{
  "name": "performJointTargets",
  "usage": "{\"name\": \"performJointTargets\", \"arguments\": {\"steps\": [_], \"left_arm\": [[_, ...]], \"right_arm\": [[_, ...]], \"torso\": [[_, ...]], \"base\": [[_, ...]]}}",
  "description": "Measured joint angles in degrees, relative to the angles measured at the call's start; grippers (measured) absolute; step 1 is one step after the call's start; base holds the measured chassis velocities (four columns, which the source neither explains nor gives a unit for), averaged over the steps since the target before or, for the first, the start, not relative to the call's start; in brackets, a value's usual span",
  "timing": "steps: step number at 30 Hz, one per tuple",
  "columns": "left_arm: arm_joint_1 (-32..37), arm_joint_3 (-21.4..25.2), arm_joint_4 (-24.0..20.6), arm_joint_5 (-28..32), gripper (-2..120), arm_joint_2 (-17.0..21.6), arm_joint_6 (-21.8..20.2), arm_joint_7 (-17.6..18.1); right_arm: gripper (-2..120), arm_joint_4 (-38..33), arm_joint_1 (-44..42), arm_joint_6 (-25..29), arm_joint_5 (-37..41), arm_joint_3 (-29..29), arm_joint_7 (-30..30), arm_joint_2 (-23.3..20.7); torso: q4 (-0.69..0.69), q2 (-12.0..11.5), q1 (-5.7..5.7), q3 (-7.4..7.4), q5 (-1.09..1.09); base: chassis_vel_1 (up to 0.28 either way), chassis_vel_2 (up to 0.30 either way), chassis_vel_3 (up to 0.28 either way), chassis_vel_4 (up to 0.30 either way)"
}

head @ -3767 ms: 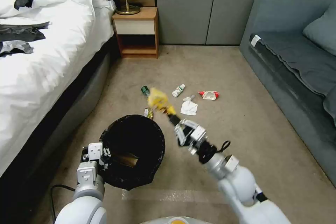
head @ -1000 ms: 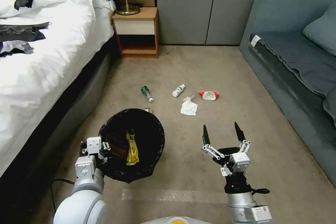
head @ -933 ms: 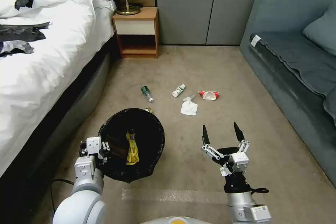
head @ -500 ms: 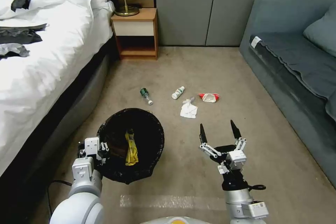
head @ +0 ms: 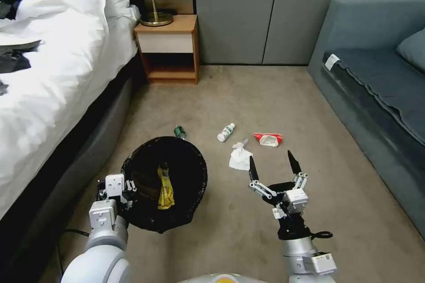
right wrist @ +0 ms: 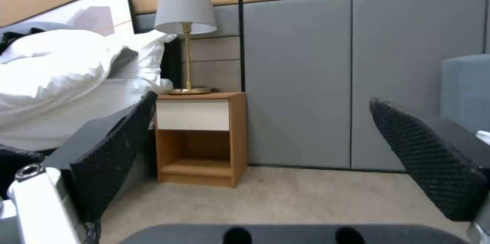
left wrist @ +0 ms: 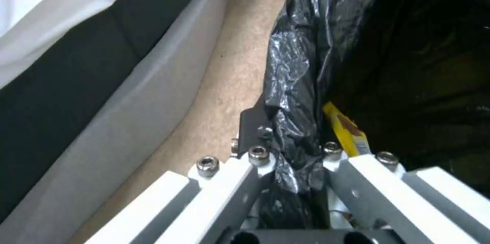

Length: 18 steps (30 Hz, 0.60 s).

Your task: Pick up the trash bin, then pick up the garbage from the floor and place it into the trash bin.

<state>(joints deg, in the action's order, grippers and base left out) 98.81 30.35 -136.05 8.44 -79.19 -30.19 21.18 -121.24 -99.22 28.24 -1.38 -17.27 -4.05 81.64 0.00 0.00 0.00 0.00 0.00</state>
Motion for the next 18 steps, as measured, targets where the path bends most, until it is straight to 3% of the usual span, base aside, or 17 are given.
{"name": "performJointTargets", "arguments": {"steps": [8, 18], "left_arm": [[-0.48, 0.00, 0.13, 0.03, 0, -0.06, 0.00, -0.01], [-0.60, -0.02, 0.60, 0.09, 0, 0.00, 0.00, -0.03]], "right_arm": [[100, 0.31, 0.41, 0.39, -0.01, 0.00, 1.53, -0.05], [100, 2.09, 2.82, 0.61, 0.15, -0.05, 2.21, -0.44]], "torso": [[0.00, 0.00, 0.00, 0.00, 0.00], [-0.01, 0.00, 0.00, -0.01, 0.00]], "base": [[-0.115, 0.125, 0.126, -0.117], [-0.006, 0.000, 0.004, -0.006]]}}
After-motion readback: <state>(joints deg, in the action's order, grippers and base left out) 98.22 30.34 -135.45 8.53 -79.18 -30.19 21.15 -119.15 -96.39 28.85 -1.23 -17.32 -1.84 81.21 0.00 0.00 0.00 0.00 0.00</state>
